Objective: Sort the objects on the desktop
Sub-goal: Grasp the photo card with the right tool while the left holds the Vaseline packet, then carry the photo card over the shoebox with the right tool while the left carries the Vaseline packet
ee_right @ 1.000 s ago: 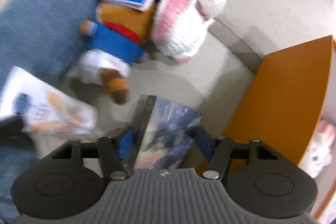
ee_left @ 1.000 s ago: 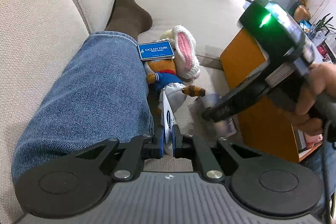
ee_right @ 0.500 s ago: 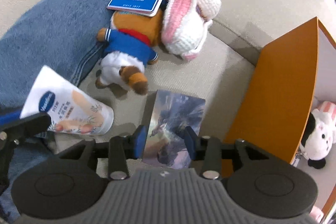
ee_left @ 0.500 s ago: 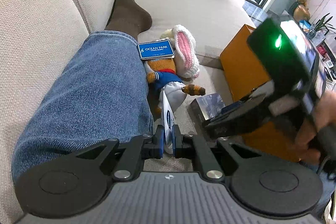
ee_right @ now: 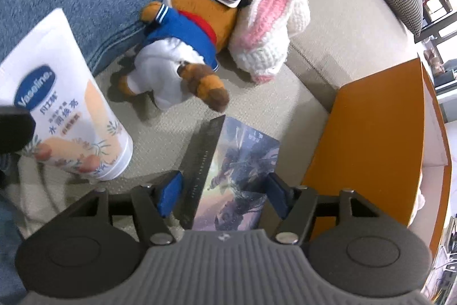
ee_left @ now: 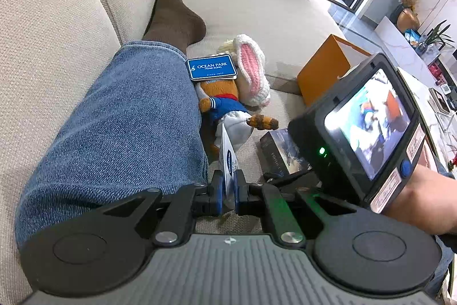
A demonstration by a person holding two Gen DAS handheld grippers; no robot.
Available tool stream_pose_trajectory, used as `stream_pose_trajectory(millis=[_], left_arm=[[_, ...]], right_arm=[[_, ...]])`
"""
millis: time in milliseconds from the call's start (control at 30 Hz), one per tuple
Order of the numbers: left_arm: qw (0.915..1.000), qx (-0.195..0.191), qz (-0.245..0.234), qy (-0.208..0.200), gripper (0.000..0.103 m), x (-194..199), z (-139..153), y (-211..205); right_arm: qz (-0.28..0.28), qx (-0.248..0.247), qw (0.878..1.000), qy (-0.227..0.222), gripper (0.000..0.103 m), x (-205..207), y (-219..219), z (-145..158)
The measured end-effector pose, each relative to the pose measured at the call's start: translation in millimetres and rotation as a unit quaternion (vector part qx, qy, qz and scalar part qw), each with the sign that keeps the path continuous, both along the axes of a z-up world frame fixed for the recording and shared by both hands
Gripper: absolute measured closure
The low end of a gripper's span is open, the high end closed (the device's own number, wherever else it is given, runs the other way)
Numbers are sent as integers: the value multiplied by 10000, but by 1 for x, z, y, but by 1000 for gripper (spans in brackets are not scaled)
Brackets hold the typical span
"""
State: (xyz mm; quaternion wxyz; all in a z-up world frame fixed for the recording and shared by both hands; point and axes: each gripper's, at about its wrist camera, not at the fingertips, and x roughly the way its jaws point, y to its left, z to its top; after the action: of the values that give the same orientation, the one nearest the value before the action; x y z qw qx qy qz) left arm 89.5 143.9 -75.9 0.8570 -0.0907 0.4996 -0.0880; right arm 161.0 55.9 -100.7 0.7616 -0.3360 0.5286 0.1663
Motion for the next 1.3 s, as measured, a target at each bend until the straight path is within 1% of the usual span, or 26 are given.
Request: stream_pose_trajectory(millis=[67,133,233,300,367,433,500,567,600,633,733,800,900,1000,1100,1133,1167,1300], left_arm=[[10000,-10,4,-6,95,-1,0,0],[10000,-5,9,-10,95,-1,1,-1],[10000,-3,1,-5,95,-1,1,-2],[10000,9,-20,4,95,0,1,-3],[10000,30,-49,23,95,1,1,-4],[10000,54,-73,32,95,4,1,-6],[9999,97,-65,42,95,6,2,-7],[9999,145,-49,51,95,10,3,-9],[9998,170,-34,59,95,11,3,-9],[9998,193,-30,61,95,13,3,-9],[9995,292,-24,77,94,17,3,-10],[9994,320,-38,85,94,19,3,-12],[9994,337,-32,107,94,22,1,-14],[9993,353,-16,129,94,21,-1,-14],[9994,323,36,76,96,18,4,-13],[9994,334,44,31,96,16,7,-13],[9994,345,47,-29,96,14,11,-15],[9995,217,20,-243,96,9,34,-20]], right_arm=[[-55,27,10000,21,42,4,-2,2],[-161,163,9996,148,44,12,-8,6],[-249,346,9985,336,55,19,-14,16],[-339,473,9972,476,59,28,-22,19],[-537,681,9938,695,63,34,-36,25],[-829,899,9880,943,68,46,-46,33],[-979,971,9842,1106,71,61,-53,35],[-1021,940,9828,1219,72,63,-55,40],[-966,876,9836,1243,73,48,-52,49],[-913,750,9855,1219,74,39,-45,59],[-729,321,9918,997,77,30,-33,55],[-707,284,9921,997,77,39,-35,44],[-683,355,9920,1001,78,35,-39,53],[-658,653,9902,1049,79,33,-47,62],[-603,1041,9865,1115,79,27,-54,83],[-590,1231,9842,1125,79,24,-59,93],[-604,1389,9818,1146,79,28,-66,93],[-719,2149,9669,1170,79,18,-101,131]])
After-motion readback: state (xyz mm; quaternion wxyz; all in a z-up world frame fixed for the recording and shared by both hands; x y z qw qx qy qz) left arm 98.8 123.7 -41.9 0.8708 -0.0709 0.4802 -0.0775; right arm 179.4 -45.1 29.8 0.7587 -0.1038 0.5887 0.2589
